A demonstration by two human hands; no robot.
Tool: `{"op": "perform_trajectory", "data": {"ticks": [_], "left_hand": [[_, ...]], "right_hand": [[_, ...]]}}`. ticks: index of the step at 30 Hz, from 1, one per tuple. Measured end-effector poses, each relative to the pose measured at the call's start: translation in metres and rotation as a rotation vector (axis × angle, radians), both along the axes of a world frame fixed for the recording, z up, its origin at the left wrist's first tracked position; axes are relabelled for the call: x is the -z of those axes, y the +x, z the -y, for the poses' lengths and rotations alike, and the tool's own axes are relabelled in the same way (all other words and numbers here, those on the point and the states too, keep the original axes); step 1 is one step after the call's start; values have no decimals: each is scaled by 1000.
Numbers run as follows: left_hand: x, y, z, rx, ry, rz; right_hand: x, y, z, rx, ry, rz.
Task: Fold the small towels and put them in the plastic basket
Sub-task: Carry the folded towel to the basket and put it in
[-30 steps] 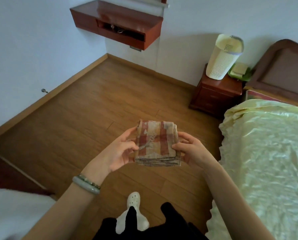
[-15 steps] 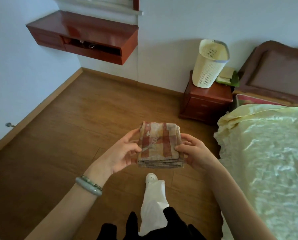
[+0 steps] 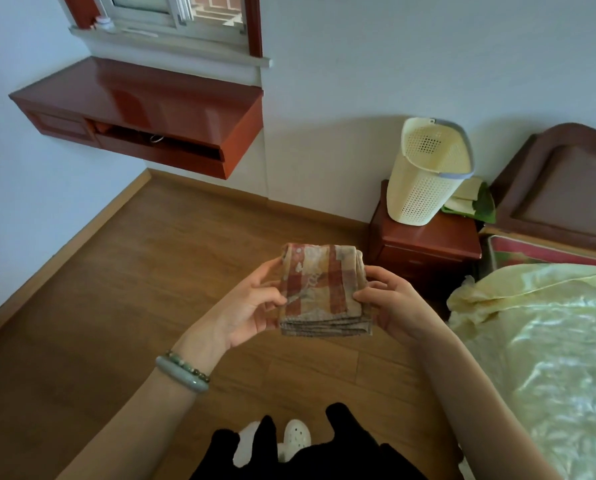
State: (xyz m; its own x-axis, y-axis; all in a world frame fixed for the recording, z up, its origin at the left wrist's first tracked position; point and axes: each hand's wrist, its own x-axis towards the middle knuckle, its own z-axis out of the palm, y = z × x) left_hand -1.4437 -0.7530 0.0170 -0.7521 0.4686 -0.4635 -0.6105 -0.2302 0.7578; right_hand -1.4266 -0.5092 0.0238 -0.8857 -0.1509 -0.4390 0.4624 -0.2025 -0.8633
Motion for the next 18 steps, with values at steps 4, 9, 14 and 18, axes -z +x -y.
{"op": "perform_trajectory", "data": {"ticks": [4, 9, 14, 18], "left_hand": [[0, -61, -17, 25, -10, 11], [1, -145, -34, 95, -12, -11], [5, -247, -51, 188, -26, -41], [3, -337, -65, 288, -14, -42]], "right_hand": [[4, -56, -15, 18, -6, 34], [10, -129, -30, 88, -2, 21], [14, -208, -43, 165, 27, -4], [12, -277, -56, 226, 12, -17]]}}
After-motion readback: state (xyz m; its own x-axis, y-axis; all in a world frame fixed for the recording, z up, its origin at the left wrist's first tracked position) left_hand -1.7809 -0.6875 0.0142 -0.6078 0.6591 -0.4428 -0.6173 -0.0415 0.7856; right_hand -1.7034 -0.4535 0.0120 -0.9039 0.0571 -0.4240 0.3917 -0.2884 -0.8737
